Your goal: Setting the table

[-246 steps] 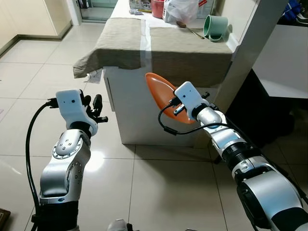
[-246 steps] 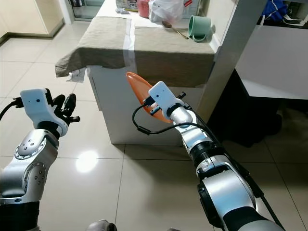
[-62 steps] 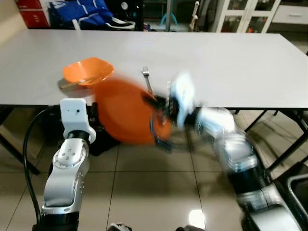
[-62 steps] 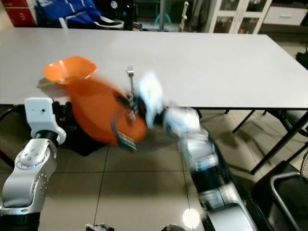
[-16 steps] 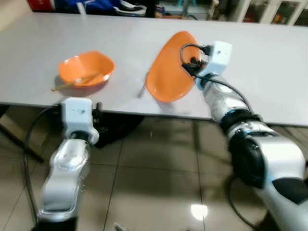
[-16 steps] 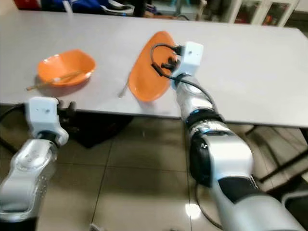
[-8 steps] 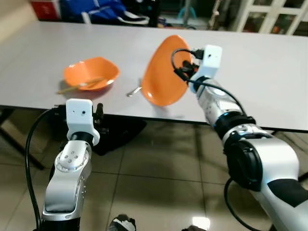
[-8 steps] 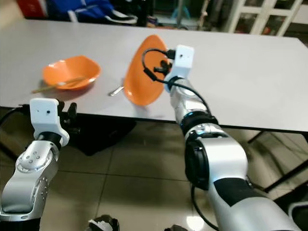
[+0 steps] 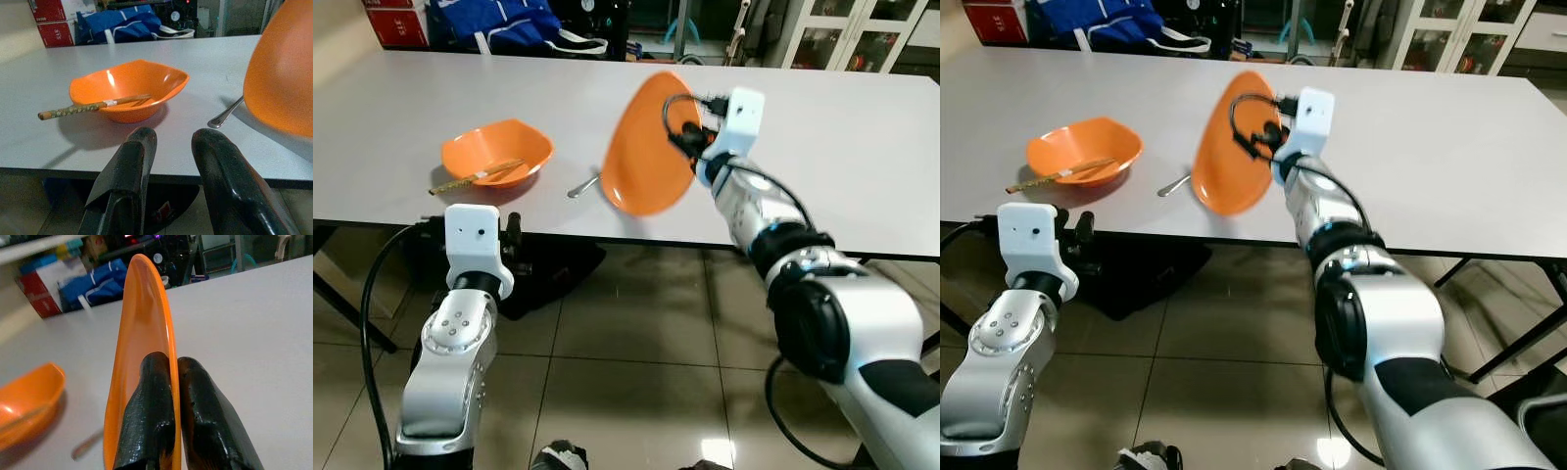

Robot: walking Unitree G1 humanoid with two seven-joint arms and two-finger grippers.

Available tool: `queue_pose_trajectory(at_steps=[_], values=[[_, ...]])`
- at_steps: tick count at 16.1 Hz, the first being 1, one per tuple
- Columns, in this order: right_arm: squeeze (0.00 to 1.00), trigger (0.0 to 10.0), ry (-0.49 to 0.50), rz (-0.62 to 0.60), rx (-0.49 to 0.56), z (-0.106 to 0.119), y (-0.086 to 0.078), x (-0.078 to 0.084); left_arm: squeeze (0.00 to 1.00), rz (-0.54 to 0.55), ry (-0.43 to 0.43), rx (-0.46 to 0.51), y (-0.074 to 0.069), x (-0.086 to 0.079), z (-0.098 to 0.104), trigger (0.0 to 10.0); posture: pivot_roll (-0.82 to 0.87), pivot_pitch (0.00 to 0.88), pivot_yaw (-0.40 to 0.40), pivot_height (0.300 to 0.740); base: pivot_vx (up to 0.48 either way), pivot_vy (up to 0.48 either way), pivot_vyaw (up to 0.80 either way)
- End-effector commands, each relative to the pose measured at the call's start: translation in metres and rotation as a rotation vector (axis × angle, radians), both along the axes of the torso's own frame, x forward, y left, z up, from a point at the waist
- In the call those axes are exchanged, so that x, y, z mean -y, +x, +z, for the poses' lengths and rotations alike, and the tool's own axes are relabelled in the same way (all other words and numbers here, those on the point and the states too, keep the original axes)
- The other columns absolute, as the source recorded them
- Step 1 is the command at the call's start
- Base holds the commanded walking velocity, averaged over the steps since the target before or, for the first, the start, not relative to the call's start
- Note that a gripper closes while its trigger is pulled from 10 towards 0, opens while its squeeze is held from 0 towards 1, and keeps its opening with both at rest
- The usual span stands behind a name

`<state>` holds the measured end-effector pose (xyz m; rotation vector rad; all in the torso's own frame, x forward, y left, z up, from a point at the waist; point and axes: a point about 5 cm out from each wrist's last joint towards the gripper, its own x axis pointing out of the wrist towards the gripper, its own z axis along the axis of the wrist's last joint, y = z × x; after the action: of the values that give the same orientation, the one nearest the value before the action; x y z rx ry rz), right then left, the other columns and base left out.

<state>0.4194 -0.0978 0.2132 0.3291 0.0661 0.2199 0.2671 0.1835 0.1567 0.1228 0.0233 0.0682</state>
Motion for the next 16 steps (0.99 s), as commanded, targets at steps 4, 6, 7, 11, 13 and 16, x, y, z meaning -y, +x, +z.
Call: queue_pose_trajectory(at_steps=[4,6,7,11,13,16], values=[[0.0,10.0,0.106,-0.106,-0.023,0.014,0.005,0.012,0.0,0.02,0.027,-0.013,-0.01,-0.009,0.001,10.0,0.1,0.066,0.012,0.74,0.0,0.0,0.0],[0.0,10.0,0.131,-0.155,-0.053,0.009,0.004,0.019,0.0,0.027,0.04,-0.023,-0.015,-0.013,0.001,10.0,0.13,0.073,0.017,0.74,0.0,0.0,0.0],[0.0,10.0,0.155,-0.175,-0.067,0.007,0.004,0.022,0.0,0.031,0.048,-0.03,-0.02,-0.015,0.001,10.0,0.14,0.078,0.023,0.74,0.0,0.0,0.0],[0.0,10.0,0.2,-0.218,-0.105,-0.003,0.003,0.029,0.0,0.052,0.078,-0.054,-0.034,-0.025,0.003,10.0,0.19,0.096,0.037,0.74,0.0,0.0,0.0],[0.0,10.0,0.215,-0.247,-0.146,-0.017,0.0,0.034,0.0,0.059,0.085,-0.068,-0.041,-0.027,0.003,10.0,0.21,0.11,0.042,0.74,0.0,0.0,0.0],[0.0,10.0,0.19,-0.279,-0.202,-0.036,-0.006,0.039,0.0,0.063,0.089,-0.088,-0.048,-0.029,0.003,10.0,0.22,0.131,0.046,0.74,0.0,0.0,0.0]])
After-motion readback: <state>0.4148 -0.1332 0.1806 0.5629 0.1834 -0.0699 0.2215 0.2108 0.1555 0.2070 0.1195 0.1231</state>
